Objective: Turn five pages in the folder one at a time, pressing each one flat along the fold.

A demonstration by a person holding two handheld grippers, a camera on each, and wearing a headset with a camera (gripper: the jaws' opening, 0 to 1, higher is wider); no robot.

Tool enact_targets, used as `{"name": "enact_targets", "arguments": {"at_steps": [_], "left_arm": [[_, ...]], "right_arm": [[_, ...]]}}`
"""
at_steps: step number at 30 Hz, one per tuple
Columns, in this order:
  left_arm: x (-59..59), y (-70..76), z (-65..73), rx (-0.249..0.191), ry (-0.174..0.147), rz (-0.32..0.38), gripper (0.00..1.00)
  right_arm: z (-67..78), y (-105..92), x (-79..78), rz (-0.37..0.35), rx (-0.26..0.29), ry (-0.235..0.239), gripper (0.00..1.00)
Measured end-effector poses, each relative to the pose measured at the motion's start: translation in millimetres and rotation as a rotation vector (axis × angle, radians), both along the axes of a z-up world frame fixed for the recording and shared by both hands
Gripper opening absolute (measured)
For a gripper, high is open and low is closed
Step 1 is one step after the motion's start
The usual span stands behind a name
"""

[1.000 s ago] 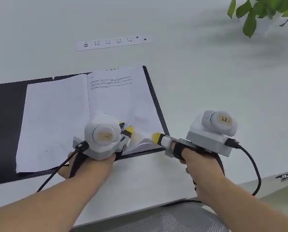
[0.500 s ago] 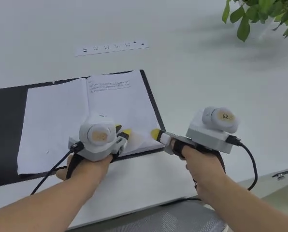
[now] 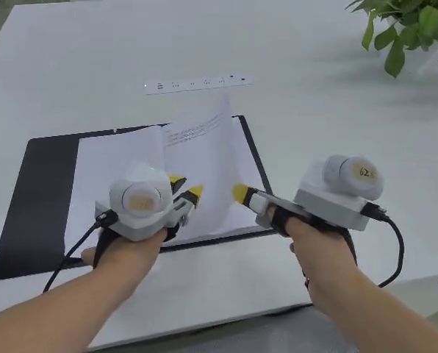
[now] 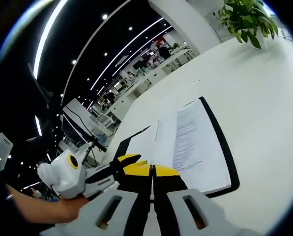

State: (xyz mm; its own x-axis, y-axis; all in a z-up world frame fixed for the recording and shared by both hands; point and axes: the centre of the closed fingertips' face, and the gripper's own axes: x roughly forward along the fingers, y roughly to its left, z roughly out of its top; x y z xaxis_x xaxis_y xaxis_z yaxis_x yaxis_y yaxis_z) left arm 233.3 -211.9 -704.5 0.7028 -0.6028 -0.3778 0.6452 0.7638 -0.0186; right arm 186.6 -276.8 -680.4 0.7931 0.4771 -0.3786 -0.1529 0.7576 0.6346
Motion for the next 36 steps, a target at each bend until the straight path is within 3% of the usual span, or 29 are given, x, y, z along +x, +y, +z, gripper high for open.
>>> {"name": "enact_targets", "arguments": {"at_steps": [4,19,28,36], "left_arm": [[-0.2,24.8,15.7,-0.033,-0.026,0.040,0.18],[-5.5,114.3,59.1,-0.072,-0.114,0.153,0.19],[-9.3,150.5,79.4,-0.100,-0.153,0.209,0.18],[-10.7,173.8,85.7,-0.109,-0.171,0.234,0.19]], "right_arm": [[9.4,17.2,1.5,0.023,0.007,-0.021,0.00],[29.5,93.5,10.1,0.131,-0.008,-0.072,0.00],[22.0,142.0,11.3,0.209,-0.042,-0.057,0.00],[8.9,183.4,13.6,0.261,-0.059,-0.020,0.00]]}}
